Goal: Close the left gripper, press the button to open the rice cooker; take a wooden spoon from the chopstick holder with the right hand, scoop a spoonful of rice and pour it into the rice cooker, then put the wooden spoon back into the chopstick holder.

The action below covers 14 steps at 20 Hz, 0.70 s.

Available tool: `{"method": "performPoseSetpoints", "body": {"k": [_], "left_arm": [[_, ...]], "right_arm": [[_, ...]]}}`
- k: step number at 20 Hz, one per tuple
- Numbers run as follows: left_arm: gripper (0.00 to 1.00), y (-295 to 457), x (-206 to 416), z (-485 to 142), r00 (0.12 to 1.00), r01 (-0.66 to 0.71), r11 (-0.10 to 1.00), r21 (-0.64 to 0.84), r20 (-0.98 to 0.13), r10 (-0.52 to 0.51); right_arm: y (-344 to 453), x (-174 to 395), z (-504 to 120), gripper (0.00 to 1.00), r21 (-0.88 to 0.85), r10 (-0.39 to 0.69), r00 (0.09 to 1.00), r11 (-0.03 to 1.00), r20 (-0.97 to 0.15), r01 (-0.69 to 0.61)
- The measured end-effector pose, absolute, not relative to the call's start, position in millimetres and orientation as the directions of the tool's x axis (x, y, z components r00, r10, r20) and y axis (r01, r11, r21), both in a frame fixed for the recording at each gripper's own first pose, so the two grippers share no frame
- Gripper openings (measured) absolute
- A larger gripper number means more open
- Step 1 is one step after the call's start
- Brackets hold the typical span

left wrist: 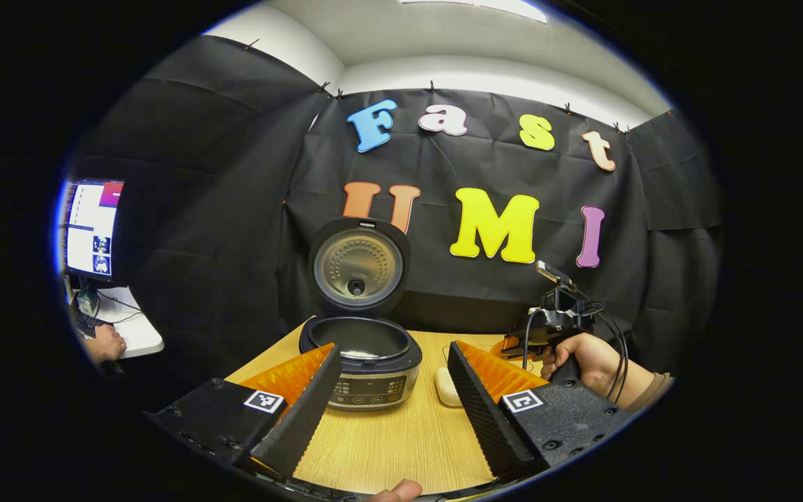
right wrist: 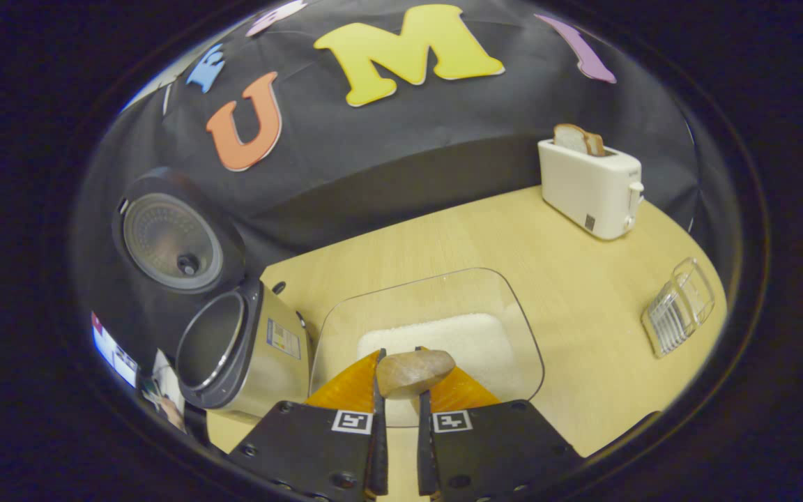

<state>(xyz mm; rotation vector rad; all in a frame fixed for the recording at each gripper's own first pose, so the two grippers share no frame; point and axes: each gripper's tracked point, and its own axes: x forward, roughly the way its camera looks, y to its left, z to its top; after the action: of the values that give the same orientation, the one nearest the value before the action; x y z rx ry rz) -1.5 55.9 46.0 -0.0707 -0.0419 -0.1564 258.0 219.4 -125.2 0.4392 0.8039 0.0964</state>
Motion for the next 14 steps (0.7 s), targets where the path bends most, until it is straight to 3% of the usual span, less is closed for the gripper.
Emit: {"method": "performPoseSetpoints", "body": {"k": [5, 12, 14], "left_arm": [[0.98, 53.9, -0.6, 45.6, 0.986, 0.164, 0.984, -0.064, 0.048, -0.161], [0.98, 53.1, 2.0, 42.1, 0.987, 0.158, 0.986, -0.059, 0.034, -0.156], [0.98, 54.5, 3.5, 41.0, 0.988, 0.152, 0.987, -0.059, 0.031, -0.15]], "right_arm": [[220.2, 261.1, -126.5, 0.17, 0.559, 0.334, 0.678, 0.818, -0.655, 0.138], [208.2, 266.7, -147.8, 0.17, 0.798, 0.498, 0.653, 0.523, -0.571, 0.3], [211.3, 268.5, -148.4, 0.17, 0.812, 0.514, 0.654, 0.505, -0.555, 0.292]]}}
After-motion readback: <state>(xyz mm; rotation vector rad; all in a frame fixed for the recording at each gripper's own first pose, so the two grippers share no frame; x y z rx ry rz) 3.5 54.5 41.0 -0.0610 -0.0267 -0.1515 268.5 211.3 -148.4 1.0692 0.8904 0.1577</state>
